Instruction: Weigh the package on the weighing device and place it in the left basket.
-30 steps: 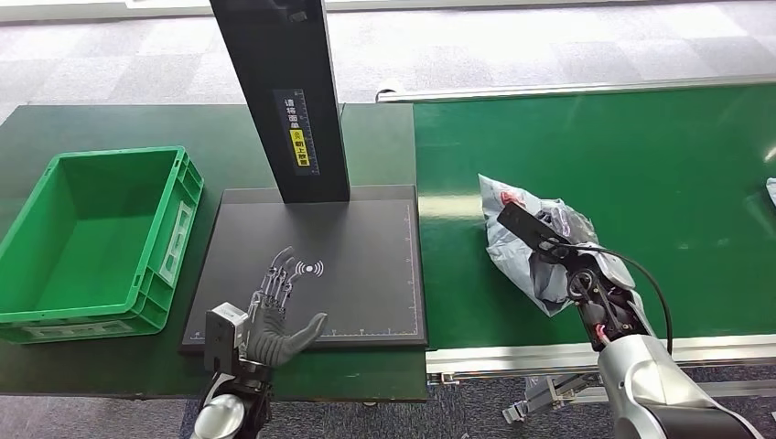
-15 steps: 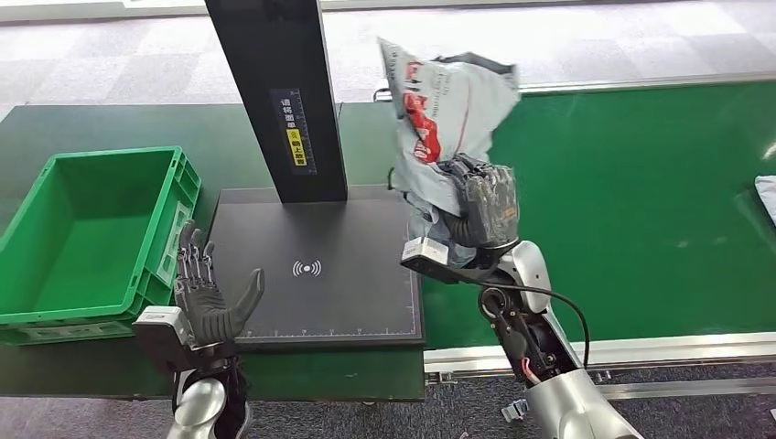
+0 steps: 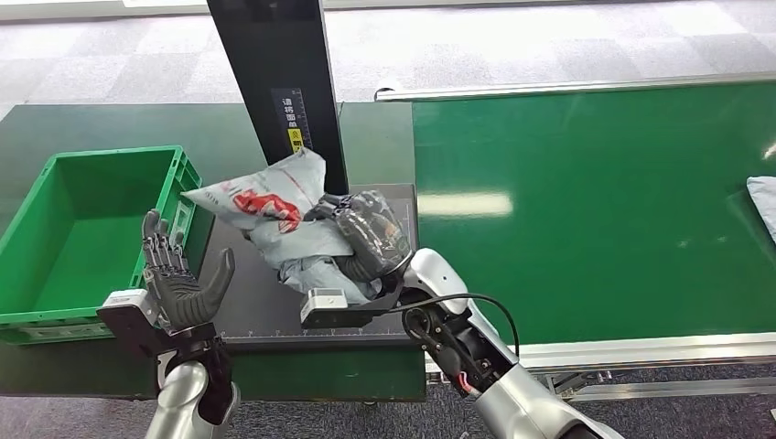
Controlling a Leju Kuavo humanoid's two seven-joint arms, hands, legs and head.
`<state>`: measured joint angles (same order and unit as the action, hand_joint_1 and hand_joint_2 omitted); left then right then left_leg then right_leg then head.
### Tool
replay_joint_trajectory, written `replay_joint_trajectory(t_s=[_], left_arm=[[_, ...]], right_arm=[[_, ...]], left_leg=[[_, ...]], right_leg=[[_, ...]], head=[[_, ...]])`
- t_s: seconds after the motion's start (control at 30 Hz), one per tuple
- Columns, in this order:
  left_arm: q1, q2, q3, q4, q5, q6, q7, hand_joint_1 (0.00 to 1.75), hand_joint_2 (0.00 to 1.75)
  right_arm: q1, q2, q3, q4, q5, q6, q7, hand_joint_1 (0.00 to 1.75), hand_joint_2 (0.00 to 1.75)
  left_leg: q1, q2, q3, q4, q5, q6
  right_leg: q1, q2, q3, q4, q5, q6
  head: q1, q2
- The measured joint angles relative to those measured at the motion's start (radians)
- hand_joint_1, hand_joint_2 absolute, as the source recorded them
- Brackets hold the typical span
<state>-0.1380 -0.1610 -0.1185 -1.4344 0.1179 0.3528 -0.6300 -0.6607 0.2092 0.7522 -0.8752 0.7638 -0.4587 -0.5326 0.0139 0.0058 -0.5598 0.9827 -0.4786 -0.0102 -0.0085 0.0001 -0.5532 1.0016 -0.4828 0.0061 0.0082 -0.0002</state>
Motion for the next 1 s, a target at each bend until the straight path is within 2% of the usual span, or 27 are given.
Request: replay_joint_trajectory(t_s=[0.1,0.2,0.27,0.47,0.63,0.67,0.77,0.8,0.87,1.0], left_arm=[[-0.007,0.001,0.013,0.004,0.021,0.013,-0.004,0.0,1.75],[-0.005,0.001,0.021,0.005,0.027,0.016,-0.002,0.0,1.75],[-0.003,0.002,0.027,0.005,0.027,0.015,0.005,0.0,1.75],[-0.005,0.002,0.034,0.01,0.027,0.012,0.014,0.0,1.75],[-0.006,0.002,0.037,0.016,0.02,0.01,0.028,0.0,1.75],[-0.004,0.002,0.038,0.016,0.018,0.01,0.029,0.0,1.75],[0.004,0.002,0.04,0.015,0.016,0.011,0.031,0.0,1.75],[0.009,0.002,0.041,0.015,0.016,0.011,0.032,0.0,1.75],[0.017,0.002,0.043,0.014,0.015,0.012,0.032,0.0,1.75],[0.022,0.002,0.047,0.013,0.012,0.003,0.027,0.0,1.75]], right_arm=[[-0.021,0.034,0.065,0.102,0.007,0.123,0.059,1.75,1.75],[-0.043,0.06,0.123,0.225,0.013,0.322,0.183,1.75,1.75],[-0.053,0.068,0.142,0.301,0.008,0.417,0.247,1.75,1.75],[-0.098,0.086,0.167,0.41,-0.001,0.468,0.29,1.75,1.75],[-0.118,0.094,0.169,0.446,0.002,0.458,0.382,1.75,1.75],[-0.119,0.094,0.169,0.449,0.006,0.441,0.402,1.38,1.75],[-0.114,0.09,0.16,0.454,-0.014,0.346,0.409,0.07,1.75],[-0.109,0.087,0.148,0.453,-0.038,0.307,0.383,0.0,1.75],[-0.092,0.079,0.107,0.443,-0.105,0.242,0.298,0.0,1.75],[-0.047,0.059,-0.026,0.365,-0.286,0.203,0.081,0.0,1.75]], left_leg=[[0.0,0.001,0.0,0.0,0.0,0.0],[0.0,0.0,0.0,0.0,0.0,0.0],[0.0,-0.001,0.0,0.0,0.0,0.0],[-0.001,0.001,0.004,0.0,0.0,0.0],[-0.001,0.001,0.009,0.0,0.0,0.0],[-0.001,0.0,0.01,0.0,0.0,0.0],[-0.001,0.0,0.01,0.0,0.0,0.0],[-0.001,0.0,0.01,0.0,0.001,0.001],[-0.001,0.0,0.01,0.0,0.001,0.001],[-0.001,0.0,0.008,0.001,0.001,0.001]], right_leg=[[0.0,0.0,0.0,0.0,0.0,0.0],[0.0,-0.001,0.0,0.0,0.0,0.0],[0.0,-0.002,0.001,0.0,0.0,0.0],[-0.001,0.0,0.004,-0.001,0.0,0.0],[-0.001,0.0,0.008,-0.001,0.0,0.0],[-0.001,0.0,0.009,-0.001,0.0,0.0],[-0.001,0.0,0.01,-0.001,0.0,0.0],[-0.001,0.0,0.01,-0.001,0.0,0.0],[-0.001,0.0,0.01,-0.001,0.001,0.001],[-0.001,-0.001,0.008,-0.001,0.001,0.001]], head=[[0.0,0.0],[0.0,0.0],[0.0,0.0],[0.0,0.0],[0.0,0.0],[0.0,0.0],[0.0,0.0],[0.0,0.0],[0.0,0.0],[0.0,0.0]])
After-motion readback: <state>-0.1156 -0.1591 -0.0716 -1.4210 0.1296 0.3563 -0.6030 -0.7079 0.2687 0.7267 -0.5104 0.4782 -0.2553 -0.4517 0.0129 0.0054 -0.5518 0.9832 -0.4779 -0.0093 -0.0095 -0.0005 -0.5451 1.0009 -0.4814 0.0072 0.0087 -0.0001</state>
